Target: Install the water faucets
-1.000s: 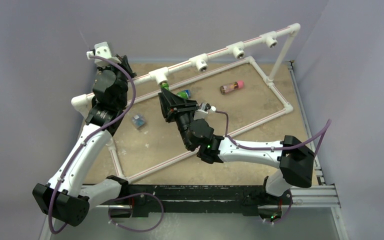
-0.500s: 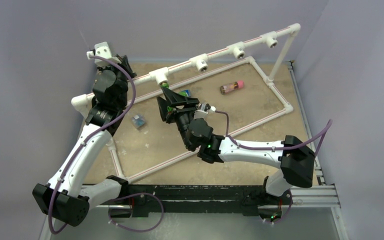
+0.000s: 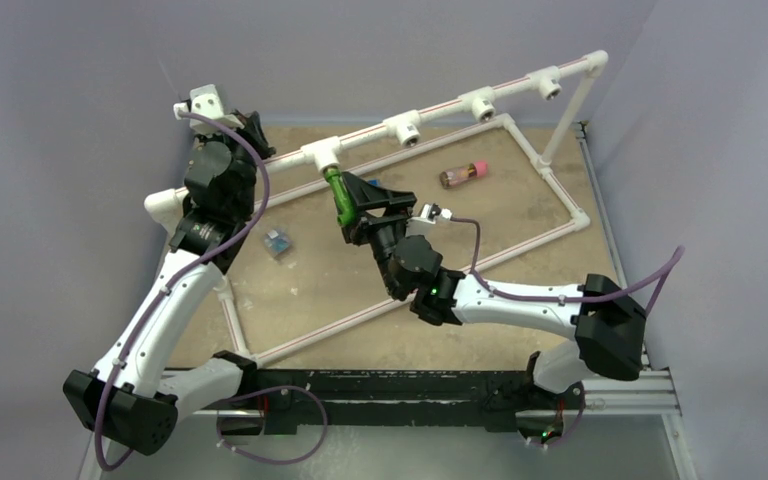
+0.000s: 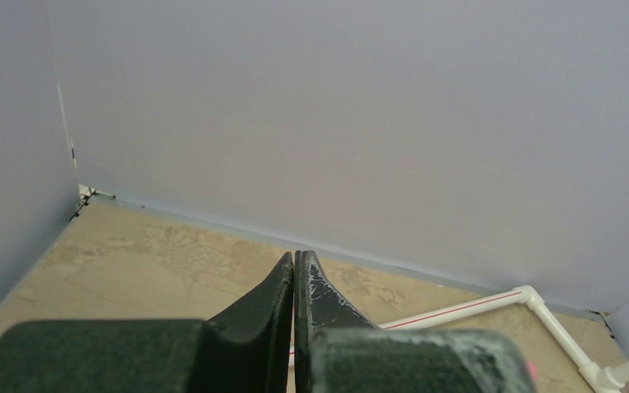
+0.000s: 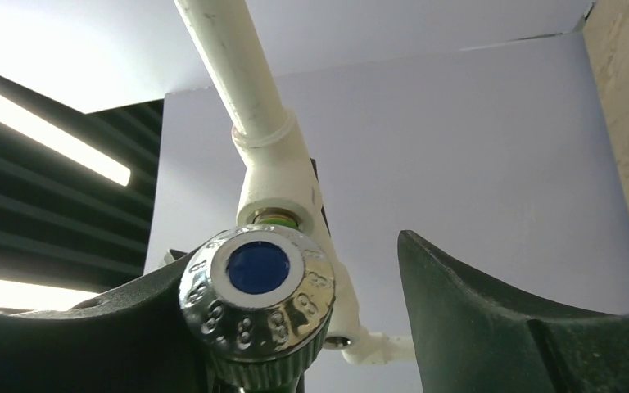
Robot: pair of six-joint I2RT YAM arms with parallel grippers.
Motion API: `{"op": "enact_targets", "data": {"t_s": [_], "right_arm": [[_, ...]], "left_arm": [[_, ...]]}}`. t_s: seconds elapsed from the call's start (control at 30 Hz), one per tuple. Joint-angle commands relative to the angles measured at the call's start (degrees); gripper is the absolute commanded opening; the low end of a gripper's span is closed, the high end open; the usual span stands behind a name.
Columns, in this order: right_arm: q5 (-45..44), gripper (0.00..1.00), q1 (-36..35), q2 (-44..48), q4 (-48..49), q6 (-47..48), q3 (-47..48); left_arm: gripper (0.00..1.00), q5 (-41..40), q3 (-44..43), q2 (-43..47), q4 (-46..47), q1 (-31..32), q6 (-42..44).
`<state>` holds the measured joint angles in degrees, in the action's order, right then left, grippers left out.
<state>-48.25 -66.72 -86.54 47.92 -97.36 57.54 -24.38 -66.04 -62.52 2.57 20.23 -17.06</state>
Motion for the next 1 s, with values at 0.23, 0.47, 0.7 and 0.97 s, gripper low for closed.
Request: {"op": "enact_targets", "data": {"t_s": [0.23, 0.47, 0.7, 0.97], "right_arm": [[3.3, 0.78, -0.1, 8.4, 5.6, 11.7, -5.7], [8.1, 0.82, 0.0, 13.6, 4.3, 18.4, -8.6], [9.1, 0.86, 1.5, 23.9, -2.6, 25.6, -13.3], [12.1, 0.87, 3.3, 34.3, -10.5, 50.3, -11.6]], "left_arm": [[0.00, 4.0, 3.3, -1.5, -20.2, 2.4, -2.2], [0.00, 4.0, 2.9, -2.6, -19.9, 1.2, -2.1], [0.00, 3.6, 2.2, -4.1, -19.5, 0.0, -1.7], [0.00, 3.2, 2.6, -4.9, -18.4, -1.3, -0.5]]}}
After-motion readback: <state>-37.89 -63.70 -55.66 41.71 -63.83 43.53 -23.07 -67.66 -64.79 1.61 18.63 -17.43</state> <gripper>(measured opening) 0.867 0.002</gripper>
